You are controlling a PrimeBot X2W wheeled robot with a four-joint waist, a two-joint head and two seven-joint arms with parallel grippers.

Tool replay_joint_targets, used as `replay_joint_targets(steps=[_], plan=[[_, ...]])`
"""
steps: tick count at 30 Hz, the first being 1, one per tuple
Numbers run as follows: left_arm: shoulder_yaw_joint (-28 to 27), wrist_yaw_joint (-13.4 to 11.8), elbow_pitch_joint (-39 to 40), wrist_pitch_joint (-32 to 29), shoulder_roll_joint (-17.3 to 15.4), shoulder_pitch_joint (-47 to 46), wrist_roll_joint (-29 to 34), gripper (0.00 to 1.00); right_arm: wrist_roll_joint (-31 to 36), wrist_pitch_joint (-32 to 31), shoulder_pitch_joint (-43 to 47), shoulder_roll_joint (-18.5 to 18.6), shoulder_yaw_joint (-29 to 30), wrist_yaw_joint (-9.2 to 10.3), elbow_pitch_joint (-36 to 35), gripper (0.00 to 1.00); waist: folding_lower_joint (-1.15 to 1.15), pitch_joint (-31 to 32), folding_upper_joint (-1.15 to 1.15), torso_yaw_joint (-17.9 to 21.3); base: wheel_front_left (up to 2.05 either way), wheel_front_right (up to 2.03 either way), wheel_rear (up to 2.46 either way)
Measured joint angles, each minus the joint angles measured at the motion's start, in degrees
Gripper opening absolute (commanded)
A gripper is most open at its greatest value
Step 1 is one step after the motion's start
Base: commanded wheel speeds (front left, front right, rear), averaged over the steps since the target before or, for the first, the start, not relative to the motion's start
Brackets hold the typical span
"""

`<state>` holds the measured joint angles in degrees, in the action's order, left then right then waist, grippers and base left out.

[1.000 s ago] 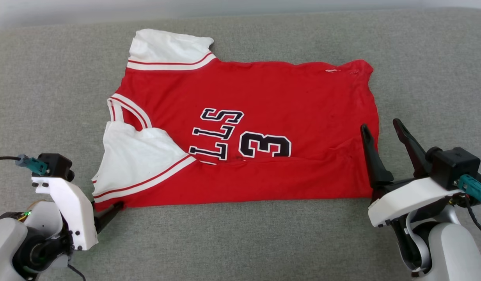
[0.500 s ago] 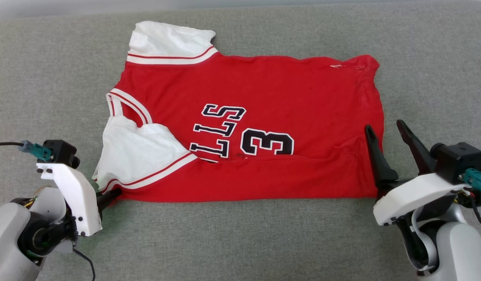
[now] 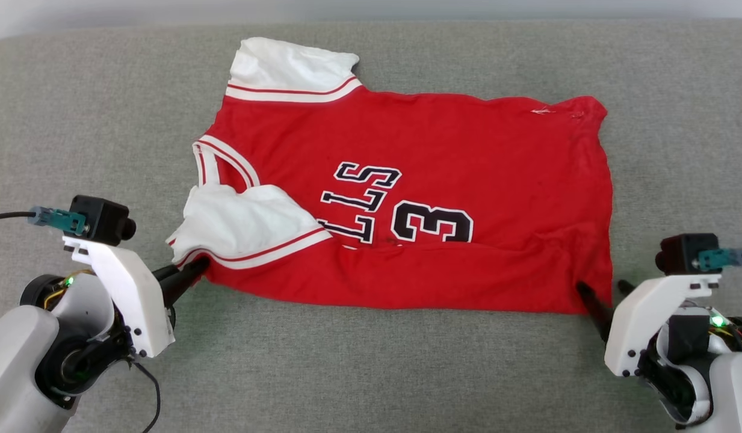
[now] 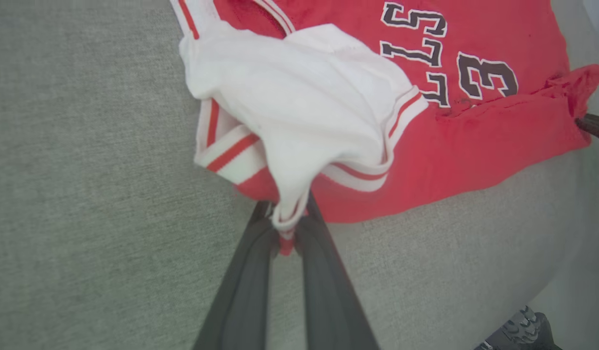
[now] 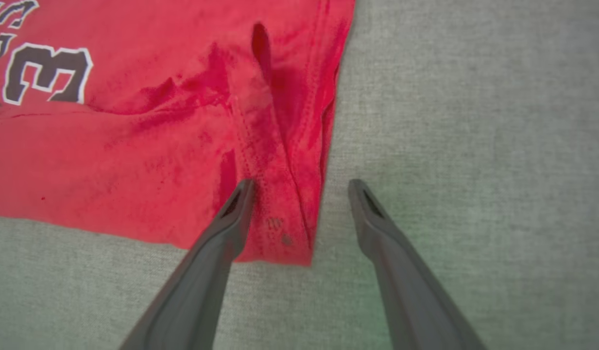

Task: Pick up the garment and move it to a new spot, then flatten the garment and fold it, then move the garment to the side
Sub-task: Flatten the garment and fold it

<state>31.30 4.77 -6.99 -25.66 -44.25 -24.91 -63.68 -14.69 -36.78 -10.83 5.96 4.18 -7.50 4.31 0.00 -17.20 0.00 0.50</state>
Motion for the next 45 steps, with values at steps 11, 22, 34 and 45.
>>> replay_joint_targets(steps=[11, 22, 34, 45], plan=[[-0.16, -0.56, 2.71, 1.19, 0.3, -0.04, 0.62, 0.0, -0.93, -14.37, -5.34, 1.04, -1.49, 0.12, 2.72, 0.0, -0.01, -2.14, 0.0, -1.71, 0.0, 0.0, 0.0], [0.01, -0.77, 1.91, 3.1, 1.54, 0.34, 1.09, 0.0, -1.46, -13.73, -5.48, 1.47, -4.45, 0.05, -0.19, 0.0, 0.0, 0.36, 0.0, -1.91, 0.0, 0.0, 0.0], [0.6, -4.47, 5.19, 4.74, 1.42, 7.79, 0.38, 0.0, -4.7, -12.59, 0.16, 4.94, -5.88, 0.0, -3.34, 0.0, 0.0, 7.39, 0.0, -2.55, 0.0, 0.0, 0.0], [0.31, -10.21, 12.13, 5.57, -1.21, 20.15, -3.01, 0.0, -7.03, -14.63, 9.9, 5.75, -2.7, -0.01, -7.66, 0.0, -0.01, 12.26, -0.01, -2.97, 0.0, 0.0, 0.0]])
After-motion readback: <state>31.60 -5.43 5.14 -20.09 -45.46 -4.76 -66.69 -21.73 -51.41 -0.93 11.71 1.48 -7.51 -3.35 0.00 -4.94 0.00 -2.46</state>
